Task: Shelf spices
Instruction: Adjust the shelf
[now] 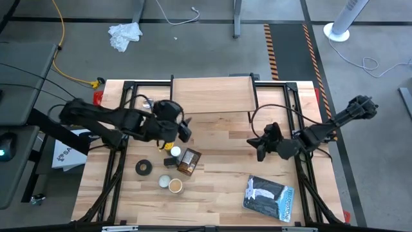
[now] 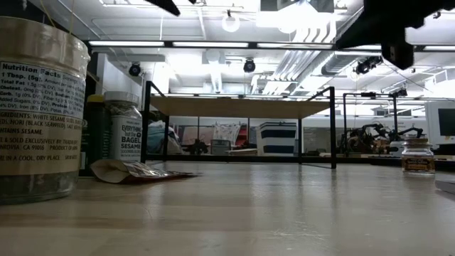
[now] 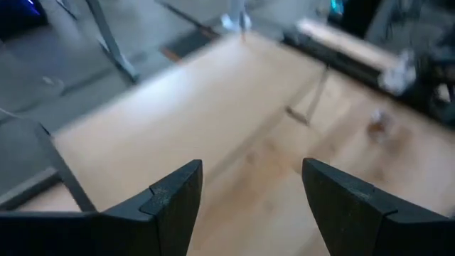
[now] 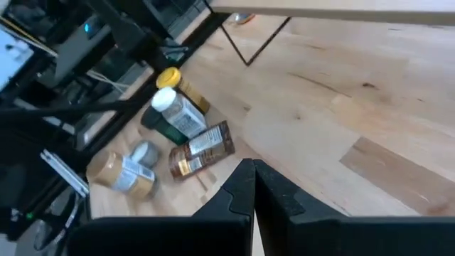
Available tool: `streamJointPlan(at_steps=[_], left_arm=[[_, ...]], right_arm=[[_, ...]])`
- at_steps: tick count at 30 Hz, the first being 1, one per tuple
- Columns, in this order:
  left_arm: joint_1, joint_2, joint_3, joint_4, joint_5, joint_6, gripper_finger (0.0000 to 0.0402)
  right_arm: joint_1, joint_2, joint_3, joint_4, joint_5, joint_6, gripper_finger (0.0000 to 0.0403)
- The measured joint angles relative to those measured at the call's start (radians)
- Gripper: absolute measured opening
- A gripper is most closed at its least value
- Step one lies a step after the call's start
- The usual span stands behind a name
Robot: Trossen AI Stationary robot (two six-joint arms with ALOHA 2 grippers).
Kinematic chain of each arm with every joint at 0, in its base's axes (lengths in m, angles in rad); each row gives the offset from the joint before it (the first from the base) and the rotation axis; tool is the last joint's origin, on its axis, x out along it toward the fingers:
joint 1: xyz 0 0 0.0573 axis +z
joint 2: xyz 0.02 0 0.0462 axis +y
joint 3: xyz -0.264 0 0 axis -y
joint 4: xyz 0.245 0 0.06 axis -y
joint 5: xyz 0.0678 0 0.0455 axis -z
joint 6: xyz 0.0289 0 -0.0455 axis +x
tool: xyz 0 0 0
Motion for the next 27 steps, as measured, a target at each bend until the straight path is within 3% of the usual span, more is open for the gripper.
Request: streamJointPlan(at_steps=[4, 9, 13, 16, 21, 25, 27], left_arm=[[0.000, 0.016, -0.059, 0.088, 0.153, -0.014, 0.0239], [-0.033, 0.017, -0.216, 0.494, 0.257, -0.028, 0.0239], [-0.076, 0.022, -0.320, 0.759, 0.201, -0.092, 0.0239], [-0.102, 0.023, -0.361, 0.877, 0.182, -0.108, 0.0239], [-0.119, 0.020, -0.363, 0.915, 0.171, -0.026, 0.0239], [-0.075, -0.023, -0.349, 0.917, 0.027, 0.127, 0.0239], [-0.030, -0.040, -0.349, 0.911, 0.007, 0.178, 0.0239]], right_arm=[[-0.054, -0.004, 0.000, 0.158, -0.062, -0.172, 0.0000], [-0.165, -0.011, 0.000, 0.284, -0.120, -0.280, 0.0000], [-0.279, -0.009, 0.000, 0.345, -0.131, -0.283, 0.0000], [-0.356, -0.009, 0.000, 0.390, -0.207, -0.303, 0.0000], [-0.441, -0.002, 0.000, 0.388, -0.405, -0.298, 0.0000], [-0.406, 0.010, 0.000, 0.382, -0.554, -0.347, 0.0000], [-0.359, 0.014, 0.000, 0.388, -0.576, -0.385, 0.0000]])
